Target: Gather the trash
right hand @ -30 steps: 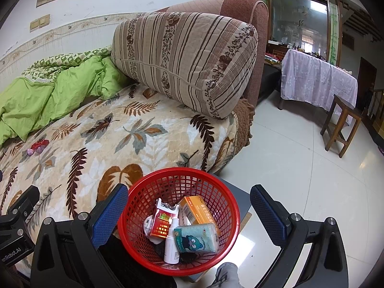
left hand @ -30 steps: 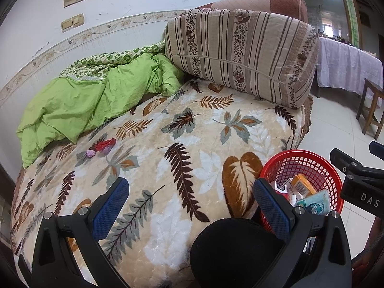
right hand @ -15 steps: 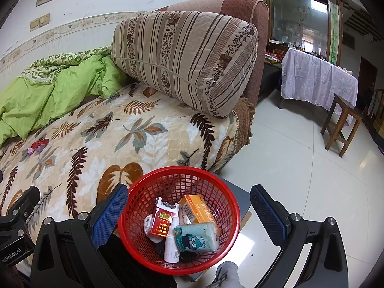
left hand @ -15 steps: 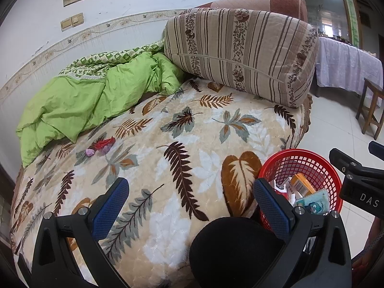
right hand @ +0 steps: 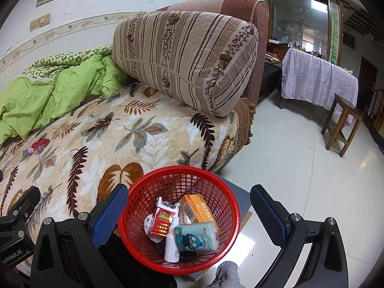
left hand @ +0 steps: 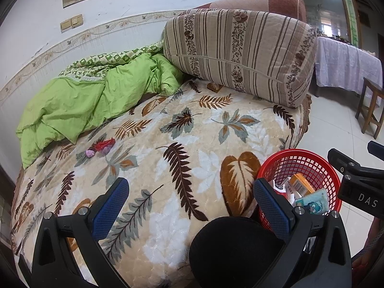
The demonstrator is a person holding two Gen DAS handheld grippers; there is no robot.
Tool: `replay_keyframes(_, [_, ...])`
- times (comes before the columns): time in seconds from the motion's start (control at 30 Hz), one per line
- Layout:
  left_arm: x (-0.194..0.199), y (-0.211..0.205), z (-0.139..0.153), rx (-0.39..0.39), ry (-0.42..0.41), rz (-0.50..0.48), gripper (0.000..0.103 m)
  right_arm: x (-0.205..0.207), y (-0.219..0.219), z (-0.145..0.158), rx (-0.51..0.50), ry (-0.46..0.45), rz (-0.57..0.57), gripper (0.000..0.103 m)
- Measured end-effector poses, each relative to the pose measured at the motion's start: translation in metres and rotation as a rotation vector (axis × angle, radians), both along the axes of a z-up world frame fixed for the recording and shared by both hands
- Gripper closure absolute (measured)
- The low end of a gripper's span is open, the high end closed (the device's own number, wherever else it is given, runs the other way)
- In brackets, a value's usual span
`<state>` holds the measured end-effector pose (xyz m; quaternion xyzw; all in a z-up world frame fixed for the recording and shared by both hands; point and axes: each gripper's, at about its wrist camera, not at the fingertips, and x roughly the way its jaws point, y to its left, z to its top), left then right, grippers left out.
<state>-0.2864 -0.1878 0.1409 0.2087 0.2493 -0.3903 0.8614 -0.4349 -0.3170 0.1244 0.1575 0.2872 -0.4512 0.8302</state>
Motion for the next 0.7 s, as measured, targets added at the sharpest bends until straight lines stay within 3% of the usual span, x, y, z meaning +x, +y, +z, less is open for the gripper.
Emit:
replay_keyframes(0.27, [0.0, 0.0, 0.0, -0.003, 0.005, 0.001, 0.0, -0.001, 0.001, 0.0, 0.0, 0.0, 0.001, 0.001])
replay_keyframes(0.5, [0.003, 0.004, -0.005, -0.028, 0.085, 0.01, 0.0, 0.006, 0.003, 0.0, -0.006, 0.008, 0.028, 0.001])
replay_keyframes(0.7, [0.041, 0.042, -0.002, -0.067, 0.111, 0.173, 0.0, 0.041, 0.007, 0.003, 0.008, 0.01, 0.132, 0.001])
